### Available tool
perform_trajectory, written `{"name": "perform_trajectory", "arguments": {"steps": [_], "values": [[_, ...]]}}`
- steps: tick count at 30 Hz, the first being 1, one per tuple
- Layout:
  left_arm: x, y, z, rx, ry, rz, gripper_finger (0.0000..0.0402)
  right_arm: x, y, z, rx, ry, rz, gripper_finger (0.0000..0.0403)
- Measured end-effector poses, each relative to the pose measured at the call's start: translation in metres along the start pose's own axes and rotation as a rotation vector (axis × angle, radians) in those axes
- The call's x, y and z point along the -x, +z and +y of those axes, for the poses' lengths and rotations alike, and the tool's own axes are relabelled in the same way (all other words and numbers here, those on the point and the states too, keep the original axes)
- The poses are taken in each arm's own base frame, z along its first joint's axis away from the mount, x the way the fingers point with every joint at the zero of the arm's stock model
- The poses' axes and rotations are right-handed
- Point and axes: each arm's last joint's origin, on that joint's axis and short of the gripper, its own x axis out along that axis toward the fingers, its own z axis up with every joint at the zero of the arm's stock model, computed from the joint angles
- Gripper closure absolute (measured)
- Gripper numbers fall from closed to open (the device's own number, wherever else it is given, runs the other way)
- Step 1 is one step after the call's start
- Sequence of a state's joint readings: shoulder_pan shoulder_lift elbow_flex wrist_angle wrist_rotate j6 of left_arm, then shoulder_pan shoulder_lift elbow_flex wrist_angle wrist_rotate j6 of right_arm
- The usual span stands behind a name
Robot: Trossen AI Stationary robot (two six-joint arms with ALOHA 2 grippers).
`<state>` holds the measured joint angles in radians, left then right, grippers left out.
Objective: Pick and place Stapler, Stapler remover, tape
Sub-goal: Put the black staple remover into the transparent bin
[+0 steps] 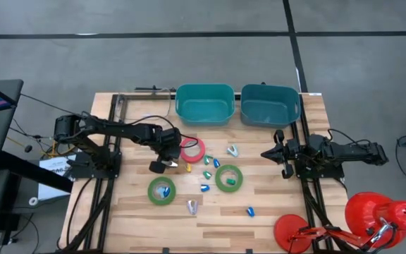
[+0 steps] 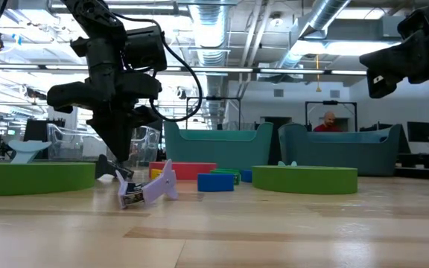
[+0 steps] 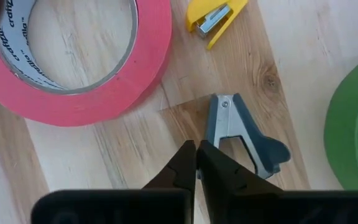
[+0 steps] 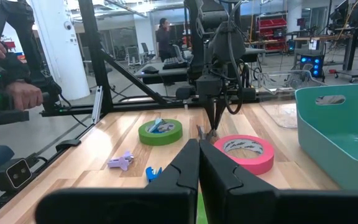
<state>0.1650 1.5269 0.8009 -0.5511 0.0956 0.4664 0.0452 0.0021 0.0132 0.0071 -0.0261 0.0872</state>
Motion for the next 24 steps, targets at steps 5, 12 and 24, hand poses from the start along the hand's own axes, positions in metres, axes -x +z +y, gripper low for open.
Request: {"name": "perform_trajectory", "arguments": {"steps": [5,12,24], "values": [[0.0,-0.001,0.0,0.001,-0.003,0.006,0.0397,0.0,0.0,0.0,0.0,0.0,0.0,0.0403],[0.004,-0.003,-0.002,0.01,-0.033,0.064,0.0398,0.0,0.0,0.0,0.0,0.0,0.0,0.0403],[0.044,0.009,0.004,0.025,0.032,-0.049,0.0399,0.0,0.0,0.0,0.0,0.0,0.0,0.0403]]}}
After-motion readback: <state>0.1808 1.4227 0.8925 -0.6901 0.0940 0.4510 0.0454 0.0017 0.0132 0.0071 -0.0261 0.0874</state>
